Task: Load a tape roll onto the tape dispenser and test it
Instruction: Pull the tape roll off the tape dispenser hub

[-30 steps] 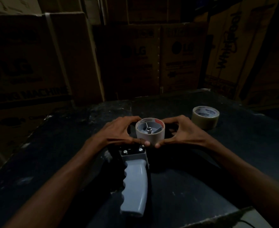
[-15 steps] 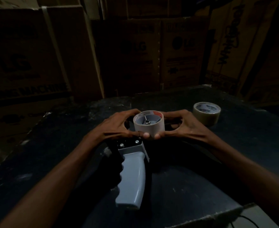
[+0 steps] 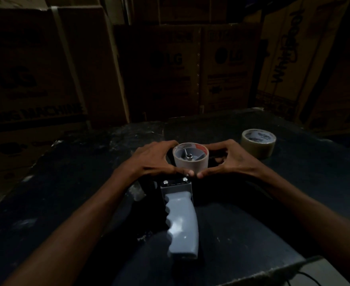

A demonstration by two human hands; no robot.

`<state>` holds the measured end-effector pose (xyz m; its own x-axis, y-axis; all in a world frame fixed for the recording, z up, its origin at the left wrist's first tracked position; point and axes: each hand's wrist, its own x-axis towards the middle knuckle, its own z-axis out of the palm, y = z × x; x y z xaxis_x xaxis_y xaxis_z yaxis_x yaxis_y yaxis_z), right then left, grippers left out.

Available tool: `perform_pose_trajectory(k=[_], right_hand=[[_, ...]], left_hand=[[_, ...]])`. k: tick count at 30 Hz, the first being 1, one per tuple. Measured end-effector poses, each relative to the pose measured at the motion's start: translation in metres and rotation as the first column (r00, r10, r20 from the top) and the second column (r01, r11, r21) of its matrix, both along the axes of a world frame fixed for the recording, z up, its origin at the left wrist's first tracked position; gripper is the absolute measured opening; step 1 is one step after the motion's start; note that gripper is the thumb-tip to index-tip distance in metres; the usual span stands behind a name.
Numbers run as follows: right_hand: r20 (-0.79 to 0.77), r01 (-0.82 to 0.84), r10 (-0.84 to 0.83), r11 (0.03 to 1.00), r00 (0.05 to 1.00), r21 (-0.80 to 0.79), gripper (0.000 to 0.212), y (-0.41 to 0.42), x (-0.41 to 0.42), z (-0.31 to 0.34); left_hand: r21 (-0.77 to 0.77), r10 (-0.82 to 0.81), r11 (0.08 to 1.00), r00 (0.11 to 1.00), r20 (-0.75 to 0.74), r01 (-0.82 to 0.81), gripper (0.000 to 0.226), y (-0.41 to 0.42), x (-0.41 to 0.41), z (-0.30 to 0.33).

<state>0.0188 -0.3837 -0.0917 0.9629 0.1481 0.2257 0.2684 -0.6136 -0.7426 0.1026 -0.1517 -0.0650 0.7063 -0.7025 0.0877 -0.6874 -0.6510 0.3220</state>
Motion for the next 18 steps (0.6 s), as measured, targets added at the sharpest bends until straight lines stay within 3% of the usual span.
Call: perform_pose_trajectory(k=[4, 13, 18], right_hand=[[0.021, 0.001, 0.000, 1.000, 1.000, -0.017, 0.069, 0.0010, 0.0010, 0.0001], [0.016, 0.028, -0.028, 0.999, 0.999, -0.028, 0.082, 0.0002, 0.0001, -0.0015], [0.024, 0.017, -0.016, 0.999, 1.000, -0.028, 0.077, -0.0005, 0.0007, -0.0028]], left_hand=[[0.007, 0.009, 1.000, 1.000, -0.017, -0.009, 0.080, -0.0017, -0.0008, 0.0019], [0.032, 0.043, 0.999, 0.998, -0.043, -0.041, 0.084, -0.0026, -0.0039, 0.0054], [0.004, 0.046, 0.999, 0.997, -0.056, -0.046, 0.066, -0.0015, -0.0054, 0.0061]])
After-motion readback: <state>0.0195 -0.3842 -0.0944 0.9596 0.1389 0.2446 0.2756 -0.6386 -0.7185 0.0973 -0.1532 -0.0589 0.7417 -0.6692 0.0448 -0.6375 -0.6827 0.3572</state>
